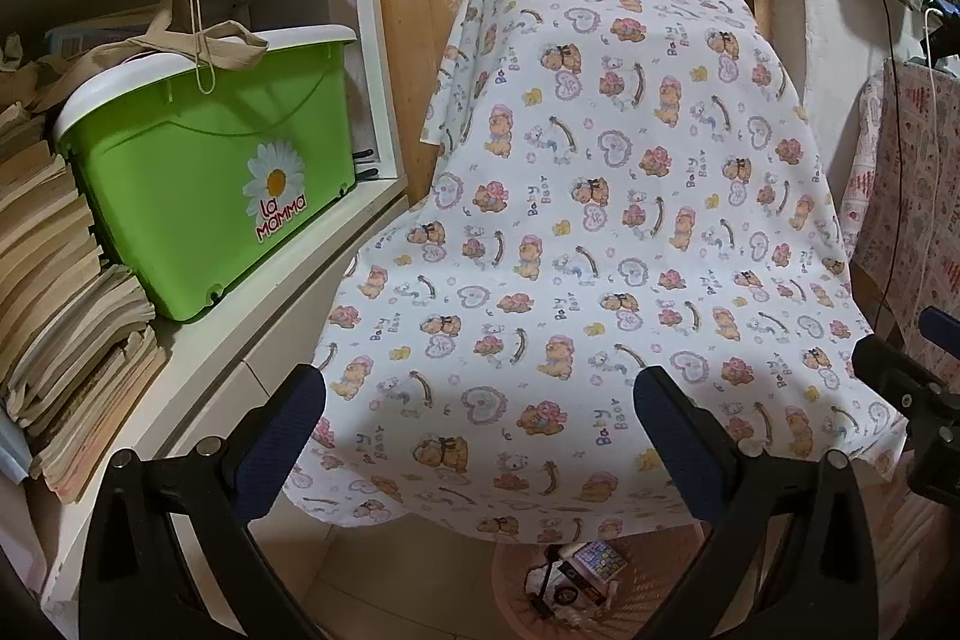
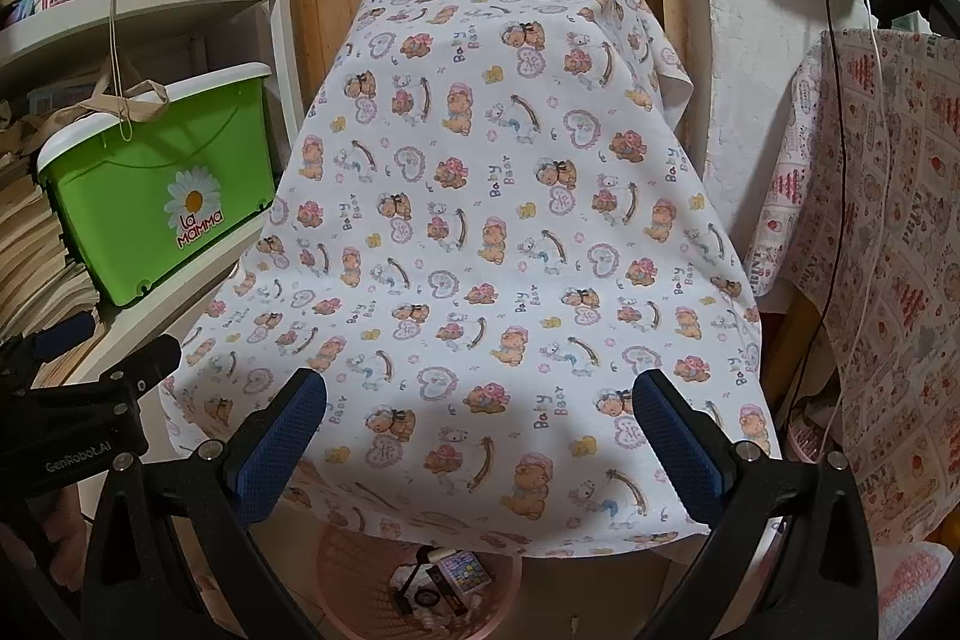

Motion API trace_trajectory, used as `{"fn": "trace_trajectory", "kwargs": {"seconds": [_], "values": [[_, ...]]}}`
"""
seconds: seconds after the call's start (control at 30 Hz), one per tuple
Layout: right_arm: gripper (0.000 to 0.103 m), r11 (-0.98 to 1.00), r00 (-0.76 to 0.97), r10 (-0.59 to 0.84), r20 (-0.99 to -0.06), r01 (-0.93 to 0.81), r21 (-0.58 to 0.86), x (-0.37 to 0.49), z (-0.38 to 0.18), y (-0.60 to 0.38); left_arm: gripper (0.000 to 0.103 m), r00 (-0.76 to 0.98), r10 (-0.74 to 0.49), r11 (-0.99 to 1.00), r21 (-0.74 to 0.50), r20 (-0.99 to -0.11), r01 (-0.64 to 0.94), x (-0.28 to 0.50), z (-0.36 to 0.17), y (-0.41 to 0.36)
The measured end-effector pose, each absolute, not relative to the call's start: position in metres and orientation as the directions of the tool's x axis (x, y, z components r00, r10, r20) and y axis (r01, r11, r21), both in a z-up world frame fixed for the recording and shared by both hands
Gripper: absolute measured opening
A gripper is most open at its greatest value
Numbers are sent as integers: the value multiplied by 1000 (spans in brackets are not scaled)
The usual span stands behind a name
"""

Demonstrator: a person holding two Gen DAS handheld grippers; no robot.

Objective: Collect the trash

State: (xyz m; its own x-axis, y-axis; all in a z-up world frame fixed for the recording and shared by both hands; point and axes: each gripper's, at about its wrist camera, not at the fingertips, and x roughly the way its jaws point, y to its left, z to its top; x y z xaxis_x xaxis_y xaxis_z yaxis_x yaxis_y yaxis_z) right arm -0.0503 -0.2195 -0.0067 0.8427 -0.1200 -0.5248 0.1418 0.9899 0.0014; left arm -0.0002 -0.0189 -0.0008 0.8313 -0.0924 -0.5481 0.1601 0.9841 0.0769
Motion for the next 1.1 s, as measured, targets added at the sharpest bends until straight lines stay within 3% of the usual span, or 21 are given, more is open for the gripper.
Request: {"fn": "trace_trajectory", "kwargs": {"seconds": [1.1], "values": [[103,988,837,-133,-531,156,-2,-50,-11,-217,102,889,-81,982,116,-452,148,-11,11,-14]]}}
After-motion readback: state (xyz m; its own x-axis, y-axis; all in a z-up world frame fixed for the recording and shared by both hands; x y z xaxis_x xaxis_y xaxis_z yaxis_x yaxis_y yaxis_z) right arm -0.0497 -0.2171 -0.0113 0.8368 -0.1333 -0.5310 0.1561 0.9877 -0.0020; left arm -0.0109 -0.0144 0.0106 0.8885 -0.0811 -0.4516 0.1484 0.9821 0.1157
